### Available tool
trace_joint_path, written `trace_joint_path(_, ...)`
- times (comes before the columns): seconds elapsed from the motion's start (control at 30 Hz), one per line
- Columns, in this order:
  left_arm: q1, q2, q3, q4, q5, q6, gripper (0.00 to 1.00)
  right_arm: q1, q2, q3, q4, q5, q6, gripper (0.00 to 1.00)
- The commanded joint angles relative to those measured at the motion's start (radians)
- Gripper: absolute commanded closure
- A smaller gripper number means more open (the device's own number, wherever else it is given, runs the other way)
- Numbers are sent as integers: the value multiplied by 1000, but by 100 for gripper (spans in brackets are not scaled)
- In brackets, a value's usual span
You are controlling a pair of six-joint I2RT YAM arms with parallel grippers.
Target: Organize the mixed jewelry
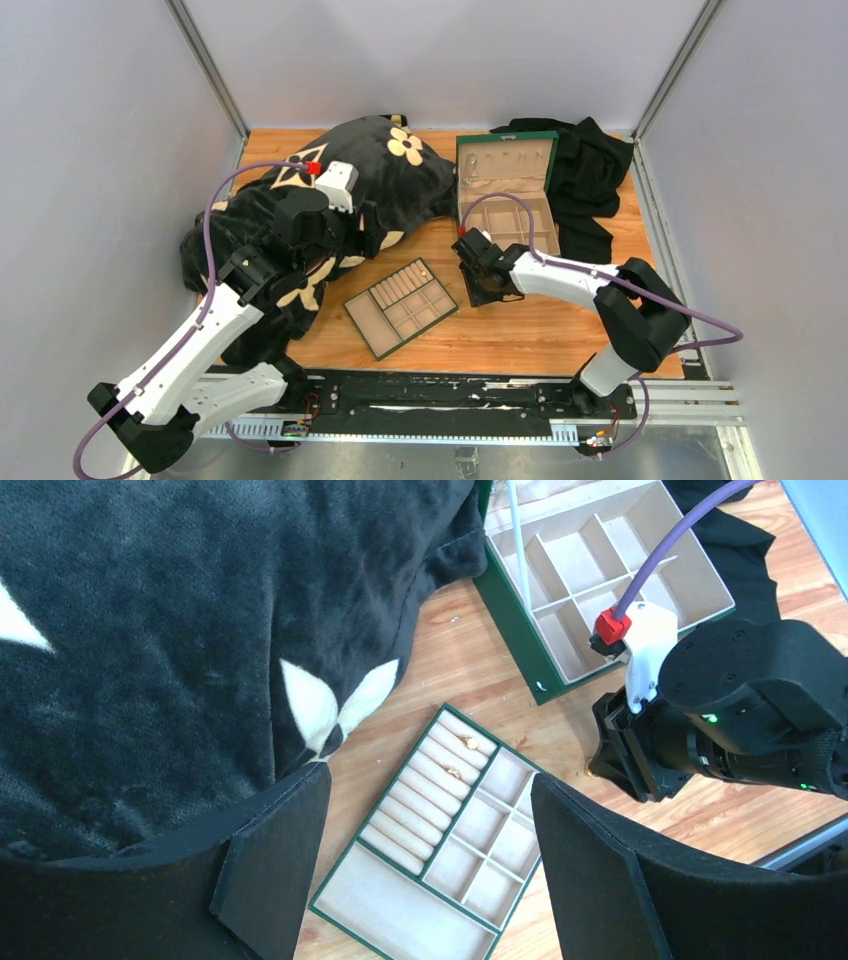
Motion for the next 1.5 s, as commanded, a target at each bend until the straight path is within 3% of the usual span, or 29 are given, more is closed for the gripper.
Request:
trace_joint_path(0.0,-3,-14,5,12,1,-1,22,5,33,-26,10,-7,22,69)
trace_joint_path(0.27,-3,-20,3,6,-8,3,22,4,66,-53,22,-5,25,71)
trace_joint_path(0.4,-3,-17,6,8,-13,5,22,4,64,-58,20,-1,25,98)
trace_joint_path(0.43,-3,-17,5,7,-12,5,22,4,61,-56,17,1,22,100)
trace_joint_path(1.17,-6,44,-52,33,105,-53,22,3,-104,-61,-30,1,-3,100)
trace_joint_path(1.33,-6,35,-56,43,99,-48,22,4,-110,-67,12,-55,-26,78)
trace_joint_path(1.47,-6,37,-55,42,100,-49,22,4,-89,-46,17,-75,-38,75)
